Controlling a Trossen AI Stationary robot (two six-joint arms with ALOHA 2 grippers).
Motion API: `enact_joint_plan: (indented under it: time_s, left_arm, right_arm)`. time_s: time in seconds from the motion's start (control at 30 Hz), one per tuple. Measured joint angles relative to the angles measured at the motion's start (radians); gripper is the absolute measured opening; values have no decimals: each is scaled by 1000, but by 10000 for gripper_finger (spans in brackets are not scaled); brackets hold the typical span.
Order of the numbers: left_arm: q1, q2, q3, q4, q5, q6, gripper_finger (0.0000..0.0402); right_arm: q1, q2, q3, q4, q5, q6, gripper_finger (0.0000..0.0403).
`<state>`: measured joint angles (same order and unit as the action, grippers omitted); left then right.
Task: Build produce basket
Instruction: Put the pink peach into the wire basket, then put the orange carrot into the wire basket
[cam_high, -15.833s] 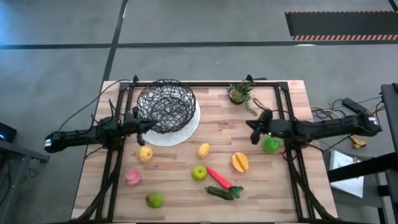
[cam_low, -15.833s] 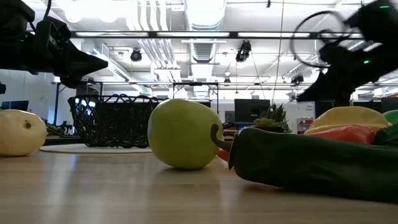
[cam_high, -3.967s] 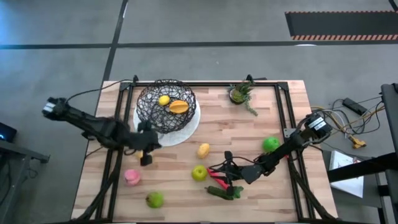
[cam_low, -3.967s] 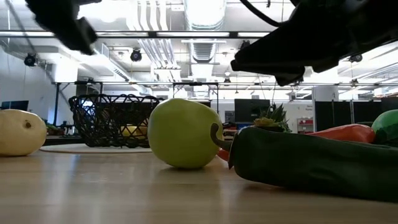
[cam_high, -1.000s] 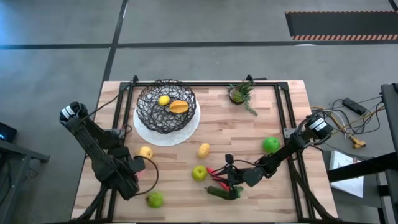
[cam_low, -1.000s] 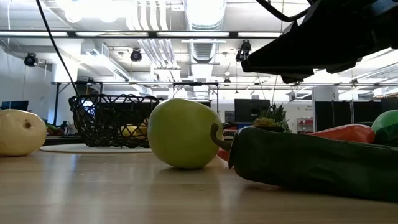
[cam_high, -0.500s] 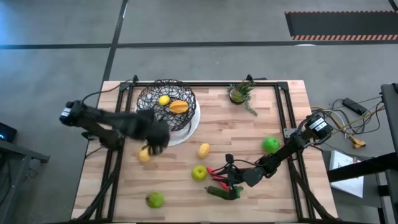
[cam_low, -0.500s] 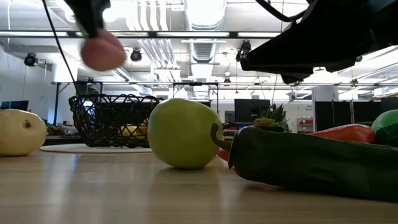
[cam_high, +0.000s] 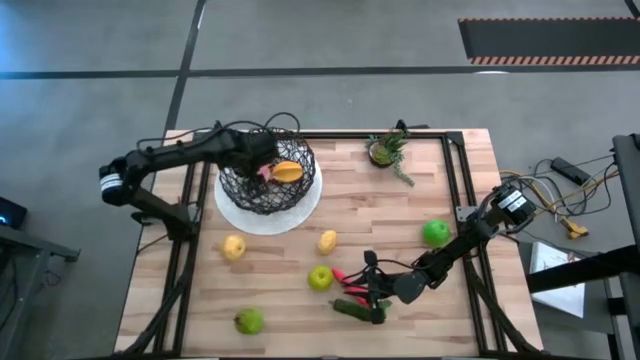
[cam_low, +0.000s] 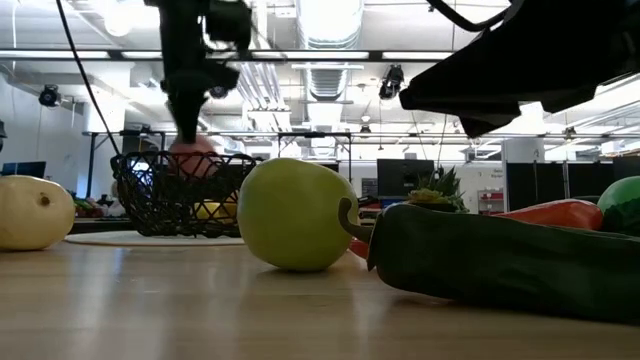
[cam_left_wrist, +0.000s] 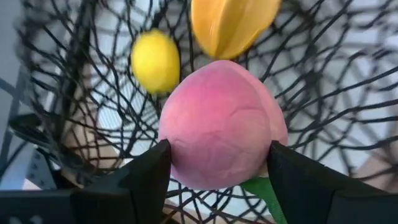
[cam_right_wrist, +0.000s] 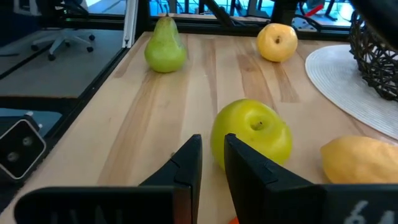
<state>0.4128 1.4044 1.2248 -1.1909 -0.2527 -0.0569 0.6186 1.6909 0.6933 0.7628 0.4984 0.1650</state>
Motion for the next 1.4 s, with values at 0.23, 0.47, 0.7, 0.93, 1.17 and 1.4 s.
enact_joint_plan:
  time_s: [0.23, 0.47, 0.7, 0.93, 1.17, 1.4]
  left_arm:
    - [33, 0, -154, 86, 13, 12, 230]
    - [33, 0, -220, 170, -41, 15, 230]
    - [71, 0, -211, 226, -66, 13, 263]
    - [105, 0, -213, 238, -61, 10, 310]
    - [49, -26, -138, 207, -73, -88, 313]
    - [-222, -158, -176, 252, -251, -302, 313]
  right_arm:
    - [3, 0, 0, 0, 0, 0, 57]
    - [3, 0, 0, 0, 0, -6, 57]
    - [3, 0, 0, 0, 0, -8, 57]
    - [6, 0, 0, -3, 0, 0, 57]
    - [8, 0, 0, -5, 0, 0, 57]
    - [8, -1, 0, -53, 0, -6, 57]
